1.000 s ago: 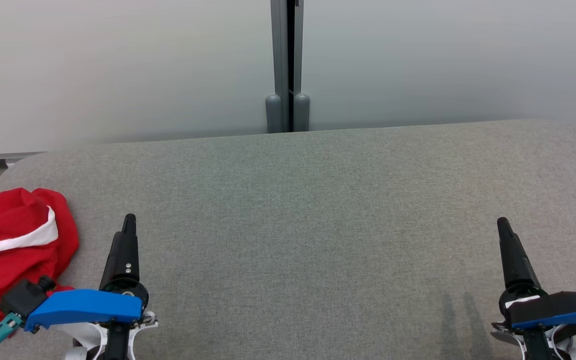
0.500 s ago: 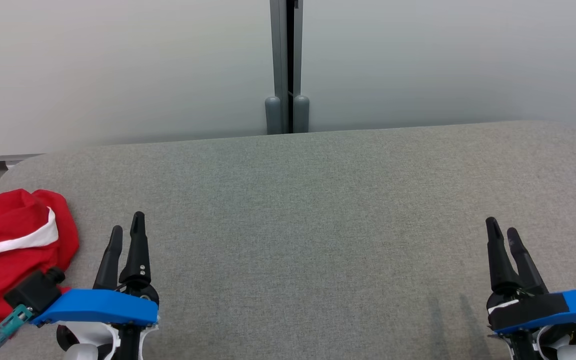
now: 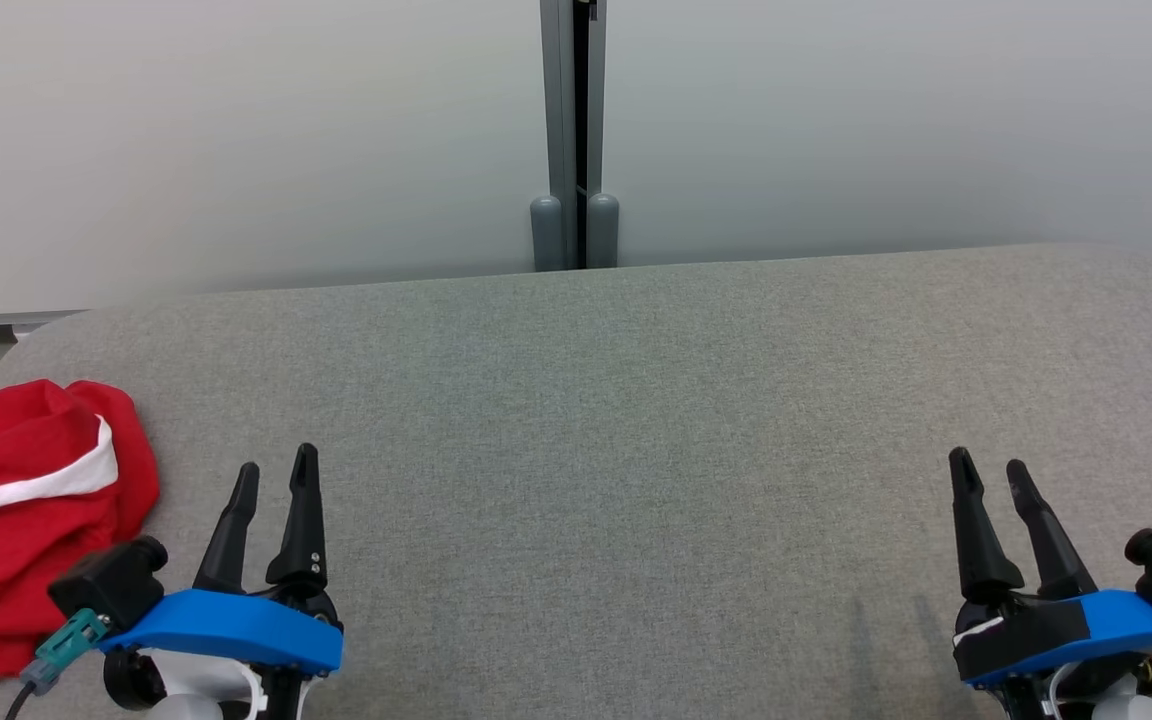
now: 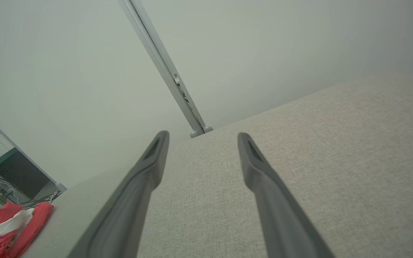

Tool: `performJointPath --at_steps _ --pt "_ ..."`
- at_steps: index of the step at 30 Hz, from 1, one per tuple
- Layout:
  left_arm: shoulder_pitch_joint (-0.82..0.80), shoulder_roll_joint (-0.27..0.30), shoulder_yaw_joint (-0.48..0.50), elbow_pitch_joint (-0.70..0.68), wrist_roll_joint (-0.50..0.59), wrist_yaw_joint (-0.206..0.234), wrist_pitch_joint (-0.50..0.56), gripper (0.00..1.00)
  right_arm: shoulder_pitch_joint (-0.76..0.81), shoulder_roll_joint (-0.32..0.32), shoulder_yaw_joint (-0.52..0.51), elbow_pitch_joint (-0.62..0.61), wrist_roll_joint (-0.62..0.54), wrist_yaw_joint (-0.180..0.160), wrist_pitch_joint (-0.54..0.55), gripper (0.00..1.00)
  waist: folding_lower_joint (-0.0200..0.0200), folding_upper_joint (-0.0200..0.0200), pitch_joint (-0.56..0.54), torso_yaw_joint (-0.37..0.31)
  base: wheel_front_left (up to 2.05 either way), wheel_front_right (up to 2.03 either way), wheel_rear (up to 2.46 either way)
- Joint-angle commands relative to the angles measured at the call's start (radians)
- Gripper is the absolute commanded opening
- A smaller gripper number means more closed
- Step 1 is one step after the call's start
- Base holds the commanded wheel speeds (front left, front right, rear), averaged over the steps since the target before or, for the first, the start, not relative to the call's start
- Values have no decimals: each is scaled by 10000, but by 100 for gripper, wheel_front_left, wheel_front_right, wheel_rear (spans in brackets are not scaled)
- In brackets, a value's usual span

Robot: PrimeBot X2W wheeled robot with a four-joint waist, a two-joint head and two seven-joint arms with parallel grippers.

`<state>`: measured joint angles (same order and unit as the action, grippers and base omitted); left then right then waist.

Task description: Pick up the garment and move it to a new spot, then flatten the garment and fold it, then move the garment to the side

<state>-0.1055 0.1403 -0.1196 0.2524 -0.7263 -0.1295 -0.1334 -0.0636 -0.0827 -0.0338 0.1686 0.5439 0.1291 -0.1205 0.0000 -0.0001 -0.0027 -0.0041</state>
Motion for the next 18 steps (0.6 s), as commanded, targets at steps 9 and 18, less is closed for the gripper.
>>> performJointPath --at_steps 9,18 --pt "-135 106 -176 295 1144 -13 -295 100 31 -4 83 96 -1080 21 -102 100 0 0 -15 0 0 0 0" --pt "-130 128 -259 636 2107 -15 -508 100 59 52 121 226 -1840 21 -143 100 0 0 -8 9 0 0 0"
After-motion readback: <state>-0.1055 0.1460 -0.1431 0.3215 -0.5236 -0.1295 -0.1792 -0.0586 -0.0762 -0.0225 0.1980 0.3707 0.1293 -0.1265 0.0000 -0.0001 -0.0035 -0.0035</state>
